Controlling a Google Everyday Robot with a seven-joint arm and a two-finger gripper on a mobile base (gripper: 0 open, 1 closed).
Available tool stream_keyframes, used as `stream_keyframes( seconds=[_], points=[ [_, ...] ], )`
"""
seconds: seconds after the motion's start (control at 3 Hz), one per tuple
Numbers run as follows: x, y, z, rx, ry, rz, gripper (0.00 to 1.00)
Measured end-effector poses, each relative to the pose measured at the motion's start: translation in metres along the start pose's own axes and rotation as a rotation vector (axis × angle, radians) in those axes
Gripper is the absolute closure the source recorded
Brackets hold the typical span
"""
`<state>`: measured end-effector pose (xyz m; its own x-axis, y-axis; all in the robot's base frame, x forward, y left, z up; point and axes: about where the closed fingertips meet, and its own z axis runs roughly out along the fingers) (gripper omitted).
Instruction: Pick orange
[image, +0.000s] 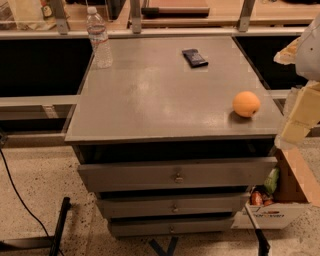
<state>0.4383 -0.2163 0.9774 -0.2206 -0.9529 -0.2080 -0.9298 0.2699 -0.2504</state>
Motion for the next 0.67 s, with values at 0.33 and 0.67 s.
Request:
stream_keyframes(
  seconds=[0.33, 0.67],
  points=[
    [0.0000, 0.0000, 0.0000, 0.000, 0.000, 0.000, 0.00],
    [0.0027, -0.0063, 0.0026, 0.005, 0.001, 0.022, 0.00]
  ],
)
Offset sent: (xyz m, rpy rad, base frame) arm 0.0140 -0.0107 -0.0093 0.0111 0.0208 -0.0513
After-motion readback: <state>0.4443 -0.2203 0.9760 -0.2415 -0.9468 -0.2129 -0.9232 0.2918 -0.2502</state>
